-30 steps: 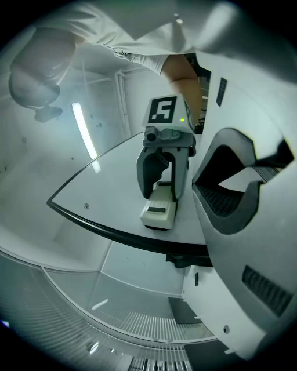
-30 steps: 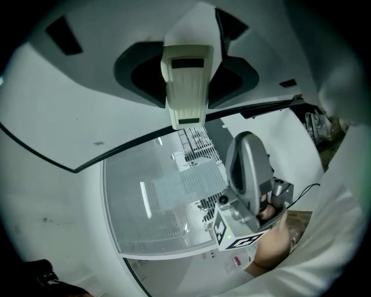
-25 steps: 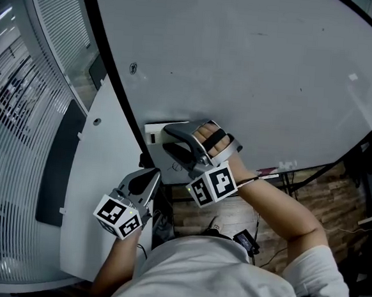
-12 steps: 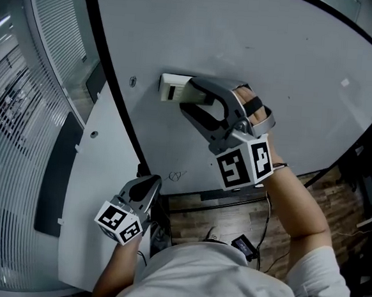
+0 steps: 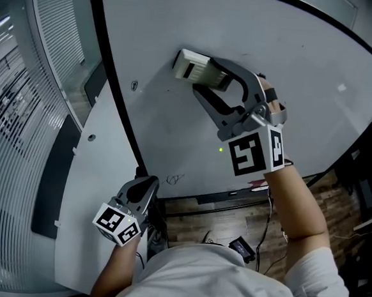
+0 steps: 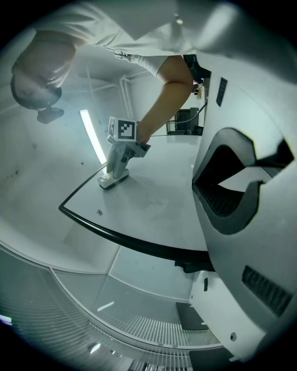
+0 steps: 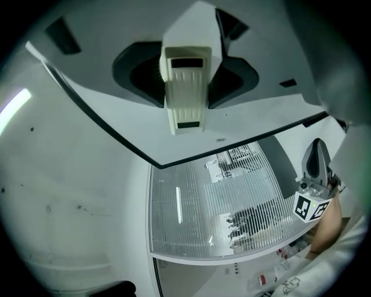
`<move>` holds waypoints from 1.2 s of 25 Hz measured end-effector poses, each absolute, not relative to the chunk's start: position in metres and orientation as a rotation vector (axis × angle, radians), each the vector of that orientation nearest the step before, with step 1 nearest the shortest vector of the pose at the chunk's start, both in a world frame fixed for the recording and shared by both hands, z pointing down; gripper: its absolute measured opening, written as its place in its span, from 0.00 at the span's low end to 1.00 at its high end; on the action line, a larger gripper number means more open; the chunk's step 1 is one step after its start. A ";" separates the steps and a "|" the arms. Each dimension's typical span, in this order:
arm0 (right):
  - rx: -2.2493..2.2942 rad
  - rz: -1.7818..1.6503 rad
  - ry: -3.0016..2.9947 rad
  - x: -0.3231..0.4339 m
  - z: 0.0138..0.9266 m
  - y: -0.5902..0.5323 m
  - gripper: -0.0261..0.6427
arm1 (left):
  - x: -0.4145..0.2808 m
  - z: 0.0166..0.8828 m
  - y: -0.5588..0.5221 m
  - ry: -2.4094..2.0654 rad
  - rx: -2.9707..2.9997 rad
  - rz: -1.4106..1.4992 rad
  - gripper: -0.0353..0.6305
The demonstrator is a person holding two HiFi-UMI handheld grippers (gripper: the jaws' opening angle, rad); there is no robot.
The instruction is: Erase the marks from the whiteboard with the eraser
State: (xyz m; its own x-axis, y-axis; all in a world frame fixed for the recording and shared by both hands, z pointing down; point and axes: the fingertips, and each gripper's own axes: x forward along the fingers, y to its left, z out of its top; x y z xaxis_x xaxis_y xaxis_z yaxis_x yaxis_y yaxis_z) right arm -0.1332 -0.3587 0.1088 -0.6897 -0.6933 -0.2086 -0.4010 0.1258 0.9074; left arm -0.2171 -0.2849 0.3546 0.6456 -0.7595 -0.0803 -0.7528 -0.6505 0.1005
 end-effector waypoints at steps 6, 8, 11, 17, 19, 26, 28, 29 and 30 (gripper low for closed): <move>0.994 -1.531 -2.152 -0.145 0.152 -0.358 0.39 | -0.217 0.356 -0.281 -1.300 2.785 -0.179 0.06; 0.946 -1.502 -2.150 -0.150 0.180 -0.358 0.39 | -0.219 0.358 -0.280 -1.312 2.778 -0.178 0.06; 0.872 -1.470 -2.134 -0.161 0.223 -0.357 0.39 | -0.219 0.361 -0.279 -1.316 2.766 -0.167 0.06; 0.755 -1.369 -2.132 -0.172 0.299 -0.355 0.39 | -0.218 0.371 -0.270 -1.320 2.737 -0.151 0.06; 0.749 -1.372 -2.120 -0.171 0.310 -0.355 0.39 | -0.222 0.377 -0.267 -1.332 2.718 -0.153 0.06; 0.729 -1.373 -2.142 -0.170 0.311 -0.352 0.39 | -0.219 0.383 -0.258 -1.383 2.675 -0.160 0.06; 0.733 -1.369 -2.160 -0.161 0.307 -0.348 0.39 | -0.213 0.373 -0.254 -1.409 2.684 -0.163 0.06; 0.739 -1.363 -2.176 -0.155 0.304 -0.345 0.39 | -0.210 0.368 -0.251 -1.423 2.690 -0.165 0.06; 0.746 -1.353 -2.198 -0.148 0.300 -0.342 0.39 | -0.205 0.364 -0.247 -1.435 2.696 -0.166 0.06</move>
State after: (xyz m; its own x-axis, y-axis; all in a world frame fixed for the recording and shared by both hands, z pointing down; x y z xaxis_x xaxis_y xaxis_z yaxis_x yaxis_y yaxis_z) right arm -0.1481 -0.3416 0.2995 -0.7522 -0.6522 0.0938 -0.2101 0.3724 0.9040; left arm -0.2047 -0.2474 0.3636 0.5546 -0.8301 -0.0568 -0.8212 -0.5571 0.1236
